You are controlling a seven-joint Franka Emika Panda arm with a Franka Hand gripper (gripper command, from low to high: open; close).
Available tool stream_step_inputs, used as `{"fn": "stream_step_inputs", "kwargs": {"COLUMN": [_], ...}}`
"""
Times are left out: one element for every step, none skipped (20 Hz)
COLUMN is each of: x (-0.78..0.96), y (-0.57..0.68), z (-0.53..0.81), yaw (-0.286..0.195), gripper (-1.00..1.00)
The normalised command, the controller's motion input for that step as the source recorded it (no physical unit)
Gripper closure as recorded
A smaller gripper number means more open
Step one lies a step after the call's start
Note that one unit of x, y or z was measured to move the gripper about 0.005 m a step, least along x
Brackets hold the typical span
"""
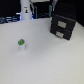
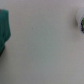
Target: Open the kcup holder, insert the kcup into the holder, and close the kcup holder
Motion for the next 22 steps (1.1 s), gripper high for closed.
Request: {"fn": "stream_step_inputs", "kwargs": {"x": [-0.04,-0.15,-0.11,-0.11,-0.14,-0.09,-0.13,-0.11,-0.13,-0.16,-0.15,-0.14,-0.13,-0.12,-0.12,-0.11,-0.10,-0.10,-0.11,-0.11,-0.12,-0.14], "y": [0.29,0.60,0.52,0.55,0.66,0.57,0.70,0.73,0.72,0.71,0.72,0.73,0.73,0.74,0.75,0.77,0.78,0.79,0.79,0.80,0.80,0.80], "z": [0.11,0.21,0.18,0.19,0.20,0.20,0.21,0.21,0.18,0.16,0.14,0.11,0.09,0.06,0.01,-0.01,0.00,0.00,0.00,-0.01,-0.03,-0.06], "yaw": [-0.038,-0.149,-0.107,-0.118,-0.155,-0.123,-0.158,-0.165,-0.175,-0.171,-0.175,-0.177,-0.177,-0.179,-0.181,-0.180,-0.178,-0.177,-0.178,-0.180,-0.181,-0.179], "gripper": [-1.00,-1.00,-1.00,-1.00,-1.00,-1.00,-1.00,-1.00,-1.00,-1.00,-1.00,-1.00,-1.00,-1.00,-1.00,-1.00,-1.00,-1.00,-1.00,-1.00,-1.00,-1.00]}}
